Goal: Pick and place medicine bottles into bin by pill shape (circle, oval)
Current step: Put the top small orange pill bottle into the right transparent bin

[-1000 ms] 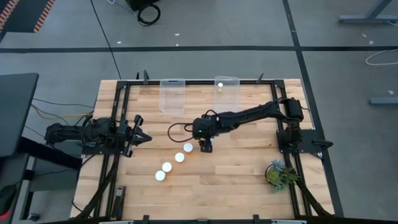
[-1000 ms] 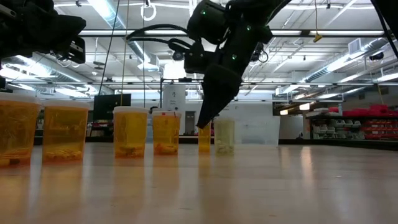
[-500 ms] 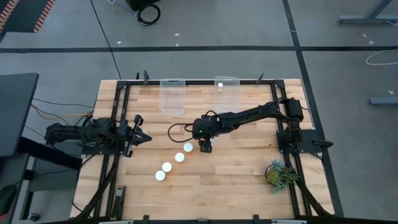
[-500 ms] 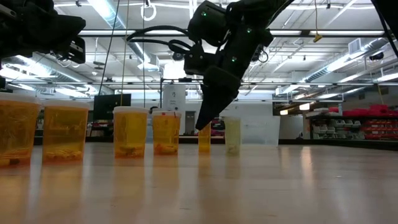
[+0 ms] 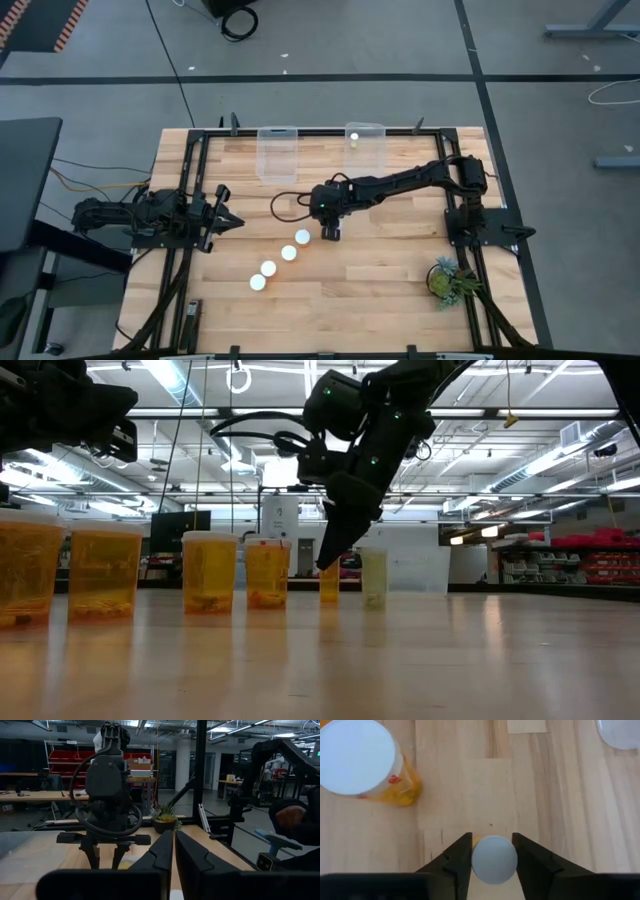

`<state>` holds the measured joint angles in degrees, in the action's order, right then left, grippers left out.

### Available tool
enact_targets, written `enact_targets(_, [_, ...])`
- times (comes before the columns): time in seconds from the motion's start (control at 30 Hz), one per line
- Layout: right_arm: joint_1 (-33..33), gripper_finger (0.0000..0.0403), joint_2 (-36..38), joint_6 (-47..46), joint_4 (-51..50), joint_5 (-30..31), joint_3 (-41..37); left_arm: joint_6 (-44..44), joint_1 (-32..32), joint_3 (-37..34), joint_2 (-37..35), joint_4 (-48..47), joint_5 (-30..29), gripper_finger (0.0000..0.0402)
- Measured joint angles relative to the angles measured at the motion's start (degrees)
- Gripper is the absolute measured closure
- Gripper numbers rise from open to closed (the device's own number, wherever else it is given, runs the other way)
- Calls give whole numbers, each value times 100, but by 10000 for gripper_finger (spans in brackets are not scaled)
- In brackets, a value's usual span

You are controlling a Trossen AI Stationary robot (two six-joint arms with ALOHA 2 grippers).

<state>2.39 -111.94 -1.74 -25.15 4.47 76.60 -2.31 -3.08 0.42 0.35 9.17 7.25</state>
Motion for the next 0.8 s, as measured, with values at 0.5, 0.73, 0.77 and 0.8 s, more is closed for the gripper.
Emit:
enact_targets(0.5, [25, 266, 136, 187, -653, 290, 616, 1, 1, -2, 1, 0, 1, 371])
enact_targets(0.73, [150, 267, 283, 266, -994, 394, 860, 0, 0, -1, 1, -6, 2, 374])
enact_targets(0.77, [180, 266, 336, 277, -954, 404, 873, 0, 1, -2, 1, 6, -1, 373])
enact_targets(0.8, [213, 266, 395, 285, -1032, 420, 872, 0, 1, -2, 1, 12, 0, 371])
